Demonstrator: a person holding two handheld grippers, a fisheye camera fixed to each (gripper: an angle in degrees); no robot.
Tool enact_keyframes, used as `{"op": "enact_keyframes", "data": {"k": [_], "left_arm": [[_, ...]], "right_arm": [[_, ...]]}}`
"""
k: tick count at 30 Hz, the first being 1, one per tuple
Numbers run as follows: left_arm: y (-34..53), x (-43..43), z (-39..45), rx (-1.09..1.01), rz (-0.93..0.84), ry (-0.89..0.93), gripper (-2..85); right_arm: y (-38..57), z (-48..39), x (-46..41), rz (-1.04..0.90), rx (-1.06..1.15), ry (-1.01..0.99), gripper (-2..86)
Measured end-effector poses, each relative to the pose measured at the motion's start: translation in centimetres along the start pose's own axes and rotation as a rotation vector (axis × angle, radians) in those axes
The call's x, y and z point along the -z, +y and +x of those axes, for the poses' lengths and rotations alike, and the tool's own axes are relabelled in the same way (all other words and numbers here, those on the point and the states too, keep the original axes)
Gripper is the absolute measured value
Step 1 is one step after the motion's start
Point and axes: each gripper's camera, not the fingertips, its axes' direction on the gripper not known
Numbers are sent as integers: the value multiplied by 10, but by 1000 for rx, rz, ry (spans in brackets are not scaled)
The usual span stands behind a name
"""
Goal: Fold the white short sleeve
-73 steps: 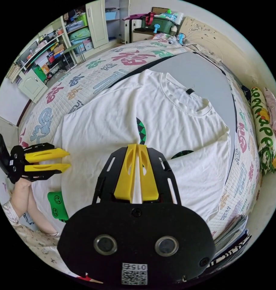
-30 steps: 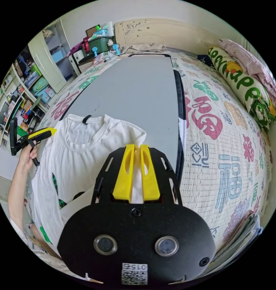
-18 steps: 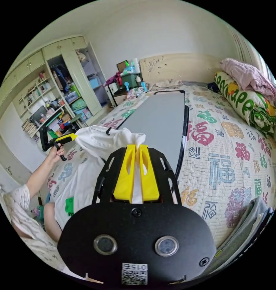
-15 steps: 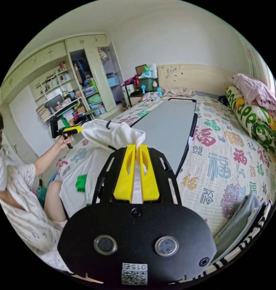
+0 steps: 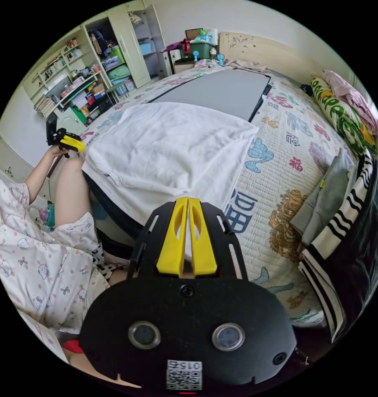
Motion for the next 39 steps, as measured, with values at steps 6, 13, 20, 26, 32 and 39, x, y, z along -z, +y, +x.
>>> {"op": "enact_keyframes", "data": {"k": [6, 13, 20, 26, 32, 39], "left_arm": [[34, -12, -7, 11, 52, -130, 57], [40, -109, -15, -159, -144, -233, 95], [51, -179, -56, -302, -282, -305, 38], [65, -158, -80, -278, -143, -295, 7], [68, -190, -90, -298, -145, -269, 2], [52, -242, -132, -288, -173, -195, 8]], "right_arm": [[65, -97, 6, 127, 93, -58, 55], [85, -206, -94, 56, 296, 37, 116], [75, -284, -201, -121, 458, 140, 34], [59, -357, -199, -94, 469, 177, -6], [16, -456, -192, -49, 438, 218, -8], [-123, -570, -228, -137, 410, 170, -7]]}}
